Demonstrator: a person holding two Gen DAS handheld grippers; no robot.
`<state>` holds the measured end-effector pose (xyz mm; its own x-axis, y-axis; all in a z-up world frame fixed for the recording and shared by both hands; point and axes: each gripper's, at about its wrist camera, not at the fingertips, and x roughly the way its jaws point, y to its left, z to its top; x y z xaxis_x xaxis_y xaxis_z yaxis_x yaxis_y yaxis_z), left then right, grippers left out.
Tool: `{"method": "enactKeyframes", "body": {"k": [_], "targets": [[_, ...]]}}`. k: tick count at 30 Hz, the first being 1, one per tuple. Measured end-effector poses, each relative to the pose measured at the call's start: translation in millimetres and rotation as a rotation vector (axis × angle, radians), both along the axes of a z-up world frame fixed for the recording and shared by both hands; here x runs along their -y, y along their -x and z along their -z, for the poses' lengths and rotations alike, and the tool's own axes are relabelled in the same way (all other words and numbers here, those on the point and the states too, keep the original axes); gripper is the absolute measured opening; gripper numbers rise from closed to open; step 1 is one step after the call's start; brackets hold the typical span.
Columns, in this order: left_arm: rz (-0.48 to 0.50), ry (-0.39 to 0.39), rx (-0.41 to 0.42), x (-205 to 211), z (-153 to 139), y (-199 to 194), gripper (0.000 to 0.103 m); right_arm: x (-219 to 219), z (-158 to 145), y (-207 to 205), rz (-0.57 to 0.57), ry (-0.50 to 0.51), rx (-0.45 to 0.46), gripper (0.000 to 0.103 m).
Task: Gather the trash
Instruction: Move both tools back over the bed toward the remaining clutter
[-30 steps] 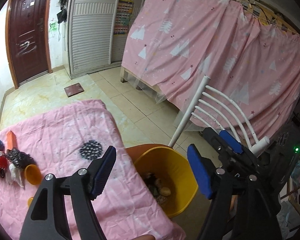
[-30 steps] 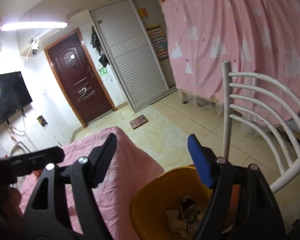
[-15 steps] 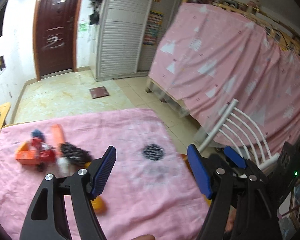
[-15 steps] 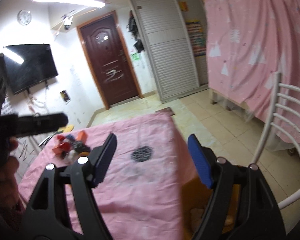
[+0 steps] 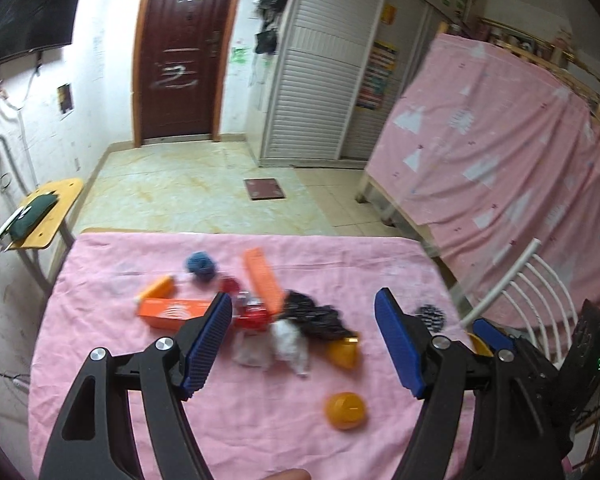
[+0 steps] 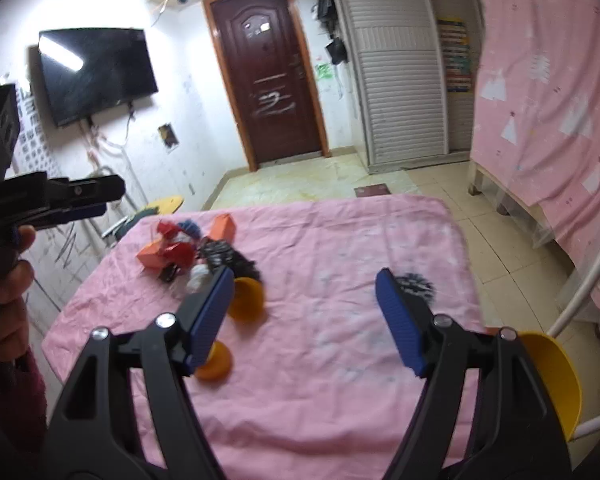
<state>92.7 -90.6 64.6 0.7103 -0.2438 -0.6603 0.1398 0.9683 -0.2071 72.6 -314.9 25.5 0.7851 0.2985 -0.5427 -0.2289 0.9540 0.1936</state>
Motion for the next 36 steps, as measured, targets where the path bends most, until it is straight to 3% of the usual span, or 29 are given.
{"method": "enactKeyframes", "body": {"k": [12, 24, 29, 36], "targets": [[-0.080, -0.001, -0.096, -54, 44, -23, 0.067, -56, 23, -34, -0.093, 0.062, -0.082, 0.071], [-0.001, -0.119, -0.197, -67, 98, -39, 0.069, -75, 44, -53, -0.131, 0.099, -0.146, 0.071], [0.009, -0.129, -0.179, -65, 100, -51, 0.074, -81, 46, -60, -0.144, 0.111, -0.161, 0.071], [0.053, -0.213, -0.147, -52, 102, -71, 0.075, -83, 48, -65, -0.149, 0.121, -0.176, 0.071]]}}
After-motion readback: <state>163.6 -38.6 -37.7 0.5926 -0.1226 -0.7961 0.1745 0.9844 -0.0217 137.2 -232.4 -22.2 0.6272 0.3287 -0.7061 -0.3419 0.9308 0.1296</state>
